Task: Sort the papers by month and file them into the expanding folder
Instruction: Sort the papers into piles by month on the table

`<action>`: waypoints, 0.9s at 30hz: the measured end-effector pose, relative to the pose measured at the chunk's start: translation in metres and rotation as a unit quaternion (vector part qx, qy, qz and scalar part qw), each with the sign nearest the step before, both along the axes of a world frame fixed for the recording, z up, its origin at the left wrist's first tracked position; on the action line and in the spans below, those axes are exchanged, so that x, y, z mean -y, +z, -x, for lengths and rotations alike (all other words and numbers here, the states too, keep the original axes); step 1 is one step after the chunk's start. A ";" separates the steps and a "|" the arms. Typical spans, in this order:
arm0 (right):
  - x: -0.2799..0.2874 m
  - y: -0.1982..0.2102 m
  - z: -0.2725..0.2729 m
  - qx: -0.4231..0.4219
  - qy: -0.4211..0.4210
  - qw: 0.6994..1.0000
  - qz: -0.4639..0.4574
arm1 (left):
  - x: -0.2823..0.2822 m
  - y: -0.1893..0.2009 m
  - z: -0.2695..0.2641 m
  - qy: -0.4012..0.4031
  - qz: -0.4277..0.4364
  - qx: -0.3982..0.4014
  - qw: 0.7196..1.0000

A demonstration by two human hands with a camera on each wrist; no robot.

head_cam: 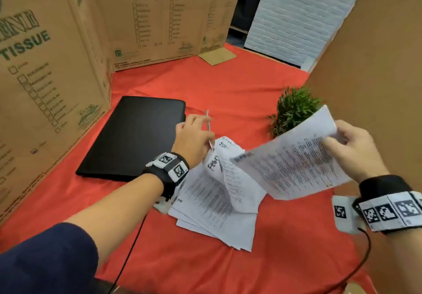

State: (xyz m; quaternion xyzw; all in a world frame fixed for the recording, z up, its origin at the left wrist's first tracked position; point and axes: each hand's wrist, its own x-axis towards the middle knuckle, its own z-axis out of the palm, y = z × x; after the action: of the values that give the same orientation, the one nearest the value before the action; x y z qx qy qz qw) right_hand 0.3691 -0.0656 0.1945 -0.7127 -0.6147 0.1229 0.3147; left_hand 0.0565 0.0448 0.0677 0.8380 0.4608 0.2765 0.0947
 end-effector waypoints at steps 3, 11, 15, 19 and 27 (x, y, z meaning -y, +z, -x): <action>-0.010 0.009 0.016 -0.072 0.090 0.991 0.071 | -0.013 0.028 0.006 -0.065 0.013 0.146 0.987; -0.062 -0.046 0.057 -0.343 0.117 0.918 0.159 | -0.018 0.088 0.012 -0.242 0.231 0.270 0.903; -0.070 -0.067 0.061 -0.431 0.100 0.883 0.154 | -0.023 0.077 0.021 -0.225 0.275 0.278 0.892; -0.067 -0.089 0.054 -0.397 0.059 0.904 0.147 | -0.028 0.048 0.025 -0.127 0.370 0.314 0.865; -0.049 -0.140 0.030 -0.290 -0.150 0.940 0.094 | -0.025 0.006 0.009 -0.072 0.509 0.272 0.814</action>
State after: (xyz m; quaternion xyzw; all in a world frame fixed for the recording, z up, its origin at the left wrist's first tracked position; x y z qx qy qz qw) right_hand 0.3392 -0.0164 0.0543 -0.7563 -0.3684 0.3332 0.4257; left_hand 0.0479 0.0693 0.0736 0.5920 0.4292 0.2112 0.6486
